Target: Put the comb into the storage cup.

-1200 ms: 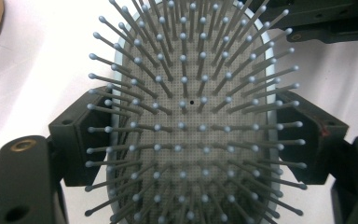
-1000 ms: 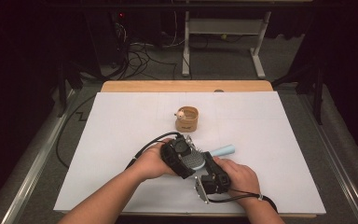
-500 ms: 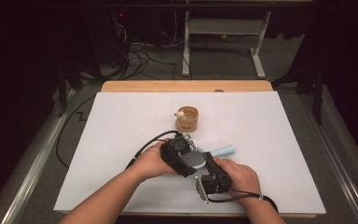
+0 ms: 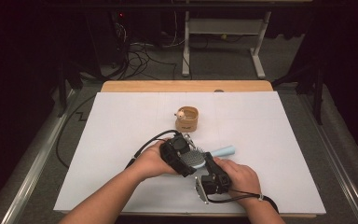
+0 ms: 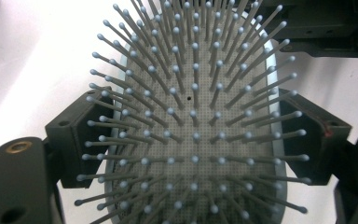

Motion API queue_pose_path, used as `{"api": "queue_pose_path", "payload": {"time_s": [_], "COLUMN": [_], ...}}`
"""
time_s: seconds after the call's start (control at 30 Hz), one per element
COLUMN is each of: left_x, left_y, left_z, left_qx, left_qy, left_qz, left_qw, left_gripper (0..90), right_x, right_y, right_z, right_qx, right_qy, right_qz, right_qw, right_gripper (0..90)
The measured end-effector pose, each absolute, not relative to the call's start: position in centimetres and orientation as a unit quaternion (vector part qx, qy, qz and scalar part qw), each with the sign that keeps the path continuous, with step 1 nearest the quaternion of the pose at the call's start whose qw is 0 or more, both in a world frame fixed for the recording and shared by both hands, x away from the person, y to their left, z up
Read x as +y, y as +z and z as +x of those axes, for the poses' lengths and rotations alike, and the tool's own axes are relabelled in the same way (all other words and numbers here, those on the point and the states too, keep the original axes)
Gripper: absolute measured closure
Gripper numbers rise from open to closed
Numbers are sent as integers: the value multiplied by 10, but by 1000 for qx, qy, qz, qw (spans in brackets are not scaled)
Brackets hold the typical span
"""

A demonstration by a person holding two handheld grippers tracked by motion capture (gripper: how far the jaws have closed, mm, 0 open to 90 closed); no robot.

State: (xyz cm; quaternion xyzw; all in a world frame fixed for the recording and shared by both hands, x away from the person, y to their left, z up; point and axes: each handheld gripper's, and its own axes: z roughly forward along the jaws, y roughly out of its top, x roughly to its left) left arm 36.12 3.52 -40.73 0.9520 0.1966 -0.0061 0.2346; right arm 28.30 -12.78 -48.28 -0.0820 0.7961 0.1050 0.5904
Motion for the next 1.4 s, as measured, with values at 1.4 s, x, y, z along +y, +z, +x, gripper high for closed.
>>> {"api": "queue_pose_path", "payload": {"time_s": [1.4], "left_x": [81], "left_y": [-400], "left_z": [366], "left_qx": [218], "left_qy": [14], "left_qz": [950], "left_qw": [225], "left_gripper": [10], "right_x": [-149], "right_y": [-483], "right_z": [290], "right_qx": [798], "right_qy": [72], "right_qz": [-45], "right_qw": [596], "right_gripper": [786]}}
